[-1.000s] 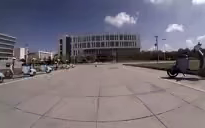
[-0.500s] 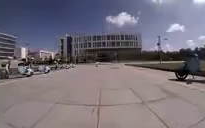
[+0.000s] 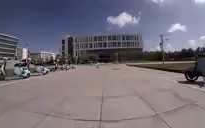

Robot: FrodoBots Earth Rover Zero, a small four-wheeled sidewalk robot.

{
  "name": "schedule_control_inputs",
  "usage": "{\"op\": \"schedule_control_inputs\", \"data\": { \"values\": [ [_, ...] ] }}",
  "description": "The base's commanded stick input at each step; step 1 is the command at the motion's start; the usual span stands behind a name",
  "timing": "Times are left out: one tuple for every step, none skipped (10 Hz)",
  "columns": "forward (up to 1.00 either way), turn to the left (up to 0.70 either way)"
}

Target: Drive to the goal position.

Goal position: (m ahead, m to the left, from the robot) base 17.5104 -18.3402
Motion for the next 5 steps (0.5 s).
{"op": "schedule_control_inputs", "data": {
  "values": [
    [0.70, 0.00],
    [0.70, 0.00],
    [0.70, 0.00],
    [0.70, -0.01],
    [0.70, -0.03]
  ]
}}
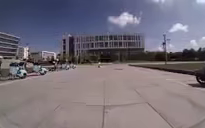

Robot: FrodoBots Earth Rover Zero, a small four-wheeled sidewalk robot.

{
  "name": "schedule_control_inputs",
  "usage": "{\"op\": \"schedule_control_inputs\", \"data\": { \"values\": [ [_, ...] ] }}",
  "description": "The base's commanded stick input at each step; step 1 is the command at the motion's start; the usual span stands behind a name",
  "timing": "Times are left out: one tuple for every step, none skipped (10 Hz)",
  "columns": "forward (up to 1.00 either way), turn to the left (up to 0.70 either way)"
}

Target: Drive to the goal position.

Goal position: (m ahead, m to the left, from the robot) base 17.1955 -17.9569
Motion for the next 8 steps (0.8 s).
{"op": "schedule_control_inputs", "data": {
  "values": [
    [0.70, -0.15],
    [0.70, -0.19],
    [0.70, -0.10],
    [0.70, -0.01],
    [0.70, 0.00],
    [0.70, 0.00],
    [0.70, 0.00],
    [0.70, 0.00]
  ]
}}
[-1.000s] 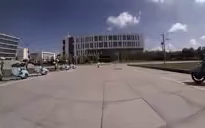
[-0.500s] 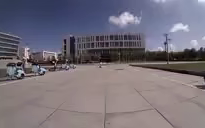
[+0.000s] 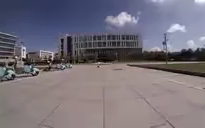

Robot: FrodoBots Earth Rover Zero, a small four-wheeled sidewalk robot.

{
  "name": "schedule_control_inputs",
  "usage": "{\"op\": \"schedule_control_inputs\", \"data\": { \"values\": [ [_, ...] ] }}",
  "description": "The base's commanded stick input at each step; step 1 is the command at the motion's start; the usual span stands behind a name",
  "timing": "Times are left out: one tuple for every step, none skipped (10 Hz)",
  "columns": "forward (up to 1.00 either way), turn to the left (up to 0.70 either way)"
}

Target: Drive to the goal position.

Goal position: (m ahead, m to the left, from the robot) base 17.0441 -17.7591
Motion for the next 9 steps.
{"op": "schedule_control_inputs", "data": {
  "values": [
    [0.70, 0.00],
    [0.70, 0.00],
    [0.70, 0.00],
    [0.70, 0.00],
    [0.70, 0.00],
    [0.70, 0.00],
    [0.70, -0.04],
    [0.70, -0.21],
    [0.70, -0.28]
  ]
}}
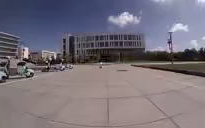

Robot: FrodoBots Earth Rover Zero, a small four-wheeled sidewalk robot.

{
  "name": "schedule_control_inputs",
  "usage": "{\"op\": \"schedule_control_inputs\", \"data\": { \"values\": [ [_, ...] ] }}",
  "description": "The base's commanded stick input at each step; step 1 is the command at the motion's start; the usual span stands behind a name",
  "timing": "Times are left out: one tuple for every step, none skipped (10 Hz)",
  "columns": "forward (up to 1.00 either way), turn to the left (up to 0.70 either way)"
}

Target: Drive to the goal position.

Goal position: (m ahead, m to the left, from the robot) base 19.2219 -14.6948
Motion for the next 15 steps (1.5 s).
{"op": "schedule_control_inputs", "data": {
  "values": [
    [0.70, -0.30],
    [0.70, -0.32],
    [0.70, -0.35],
    [0.70, -0.35],
    [0.70, -0.35],
    [0.70, -0.33],
    [0.70, -0.27],
    [0.70, 0.00],
    [0.70, 0.00],
    [0.70, 0.00],
    [0.70, 0.00],
    [0.70, 0.00],
    [0.70, 0.00],
    [0.70, 0.00],
    [0.70, 0.00]
  ]
}}
